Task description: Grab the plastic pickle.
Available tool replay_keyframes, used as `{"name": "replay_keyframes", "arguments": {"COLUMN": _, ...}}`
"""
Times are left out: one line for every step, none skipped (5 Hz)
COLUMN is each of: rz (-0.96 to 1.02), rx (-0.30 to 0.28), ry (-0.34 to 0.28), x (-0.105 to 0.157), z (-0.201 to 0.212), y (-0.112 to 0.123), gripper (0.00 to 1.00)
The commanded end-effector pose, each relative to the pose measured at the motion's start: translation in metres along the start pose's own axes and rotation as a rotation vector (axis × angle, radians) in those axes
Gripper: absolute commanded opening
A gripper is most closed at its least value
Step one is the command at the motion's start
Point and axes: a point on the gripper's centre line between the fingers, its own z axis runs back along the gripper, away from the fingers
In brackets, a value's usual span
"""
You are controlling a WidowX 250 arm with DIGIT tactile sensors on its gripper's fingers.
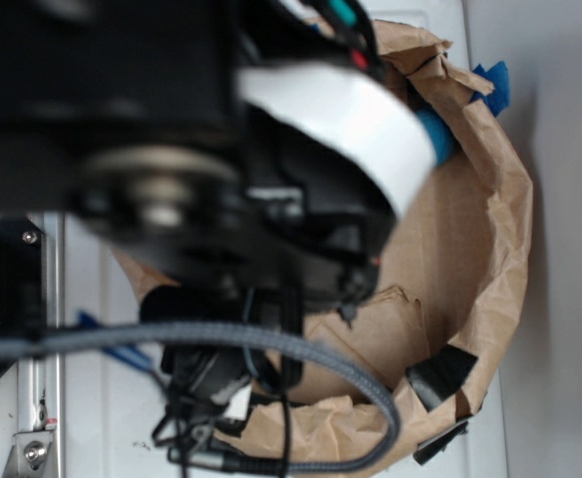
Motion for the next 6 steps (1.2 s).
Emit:
{"name": "replay_keyframes", "arguments": {"rz": -0.012, "rx": 0.007, "ry": -0.03, "x": 0.0, "z": 0.006, "y": -0.005, "gripper": 1.0}}
{"name": "replay_keyframes", "arguments": {"rz": -0.012, "rx": 0.007, "ry": -0.03, "x": 0.0, "z": 0.006, "y": -0.005, "gripper": 1.0}}
{"name": "replay_keyframes", "arguments": {"rz": -0.012, "rx": 0.007, "ry": -0.03, "x": 0.0, "z": 0.006, "y": -0.005, "gripper": 1.0}}
{"name": "replay_keyframes", "arguments": {"rz": -0.006, "rx": 0.046, "ry": -0.042, "x": 0.015, "z": -0.019, "y": 0.01, "gripper": 1.0}}
{"name": "replay_keyframes", "arguments": {"rz": 0.004, "rx": 0.11, "ry": -0.058, "x": 0.018, "z": -0.04, "y": 0.024, "gripper": 1.0}}
{"name": "replay_keyframes", "arguments": {"rz": 0.028, "rx": 0.126, "ry": -0.078, "x": 0.018, "z": -0.052, "y": 0.033, "gripper": 1.0}}
